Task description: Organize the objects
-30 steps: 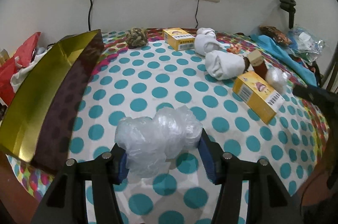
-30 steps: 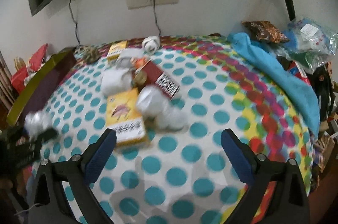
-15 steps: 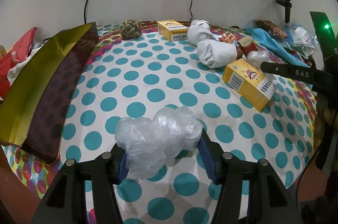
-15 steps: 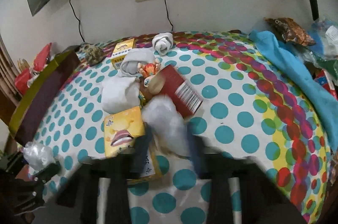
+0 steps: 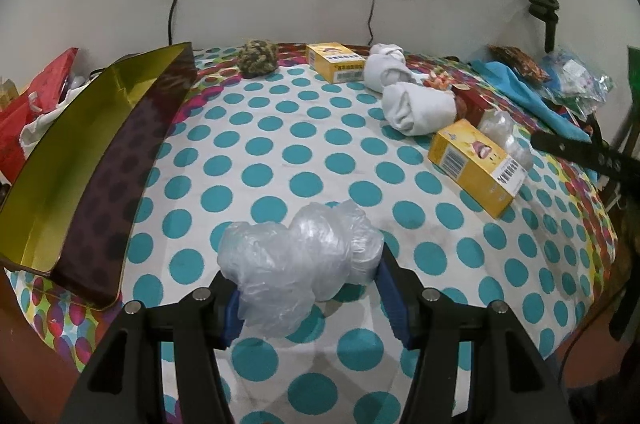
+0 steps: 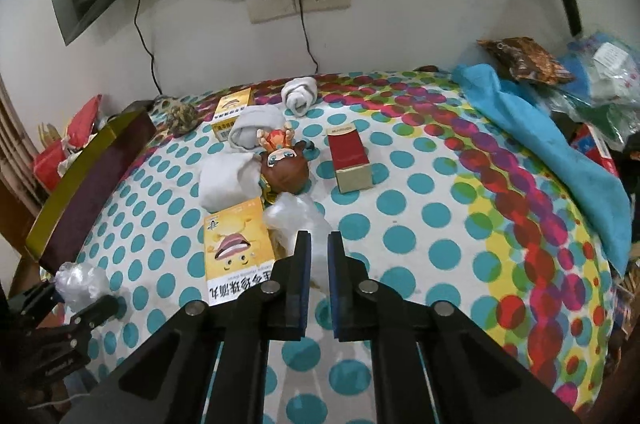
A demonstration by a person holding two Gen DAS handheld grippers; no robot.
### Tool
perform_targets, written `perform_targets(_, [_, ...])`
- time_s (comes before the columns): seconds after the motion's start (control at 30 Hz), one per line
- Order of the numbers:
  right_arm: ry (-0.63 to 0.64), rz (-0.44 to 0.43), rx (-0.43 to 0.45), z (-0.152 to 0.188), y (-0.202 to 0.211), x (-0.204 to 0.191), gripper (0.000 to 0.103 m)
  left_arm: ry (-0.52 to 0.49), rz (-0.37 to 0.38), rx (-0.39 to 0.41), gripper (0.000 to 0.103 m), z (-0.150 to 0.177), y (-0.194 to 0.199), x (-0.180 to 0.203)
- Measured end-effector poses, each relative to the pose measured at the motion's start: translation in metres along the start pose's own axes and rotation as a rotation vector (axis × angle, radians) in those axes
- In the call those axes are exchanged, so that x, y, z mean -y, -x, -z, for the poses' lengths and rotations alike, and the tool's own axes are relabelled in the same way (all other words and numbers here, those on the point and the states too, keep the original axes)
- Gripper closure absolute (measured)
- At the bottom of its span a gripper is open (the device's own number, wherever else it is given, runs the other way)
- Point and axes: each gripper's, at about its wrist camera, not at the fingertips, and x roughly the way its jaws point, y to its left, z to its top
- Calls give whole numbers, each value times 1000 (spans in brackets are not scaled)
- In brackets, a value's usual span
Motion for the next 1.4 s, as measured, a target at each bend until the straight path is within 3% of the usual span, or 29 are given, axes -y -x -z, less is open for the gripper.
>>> perform_targets(0.13, [29,35,-34,4,-8,-2,89,-3,7,0,45,0,2,-1])
perform_targets(0.2, [32,2,-50,3,-10,0,86,-12,5,1,45,1,5,-1])
perform_targets(0.3, [80,43,-44,-2,-13,1,28,-5,6,-6,45,3,4,-2])
perform_targets(0.33, [85,25,-47,-4,-17,3,25,-4,5,-10,45,3,3,-2])
perform_targets(0.43, [81,-60,-72,-11,-28,0,27,-2,3,-18,45,4,2,-2])
perform_targets(0.5, [122,1,-101,-16,-41,-11,27,-1,3,-21,45,5,1,-2])
perform_targets(0.57, [101,-34,-90,-22,-49,-12,31,-2,4,-21,45,5,2,-1])
perform_targets(0.6, [76,-62,-98,-25,-54,-10,39,-8,-1,-19,45,5,3,-1])
perform_targets(0.63, [50,-97,-100,-28,-57,-7,59,-10,-2,-19,45,5,3,-1])
perform_targets(0.7, [37,-104,-74,-31,-54,-4,81,-7,-2,-22,45,6,4,-3])
perform_targets(0.73, [54,-56,-83,-31,-54,-2,81,-2,-3,-23,45,6,4,-5])
perform_targets(0.8, [51,-82,-77,-23,-47,7,81,2,-5,-23,45,8,4,-7])
perform_targets(0.9, [138,-12,-67,-12,-30,3,80,8,8,-33,45,9,2,-6])
perform_targets(0.97, [194,32,-56,-3,-21,0,70,1,11,-34,45,9,1,-1])
perform_targets(1.0, [202,32,-76,0,-22,-1,56,-4,14,-36,45,10,1,1])
perform_targets(1.03, [217,54,-126,5,-30,-1,54,-8,19,-34,45,9,2,4])
perform_targets(1.07, [214,53,-105,6,-34,-1,53,-13,18,-29,45,9,4,5])
perform_targets(1.1, [198,46,-107,5,-40,2,58,-18,15,-22,45,8,6,6])
perform_targets(1.13, [168,46,-105,4,-42,6,72,-20,13,-15,45,8,9,6])
perform_targets(1.23, [107,31,-93,4,-46,18,74,-13,2,-7,45,8,13,2])
perform_targets(1.4, [124,30,-3,2,-31,1,75,17,-26,1,45,6,14,-9])
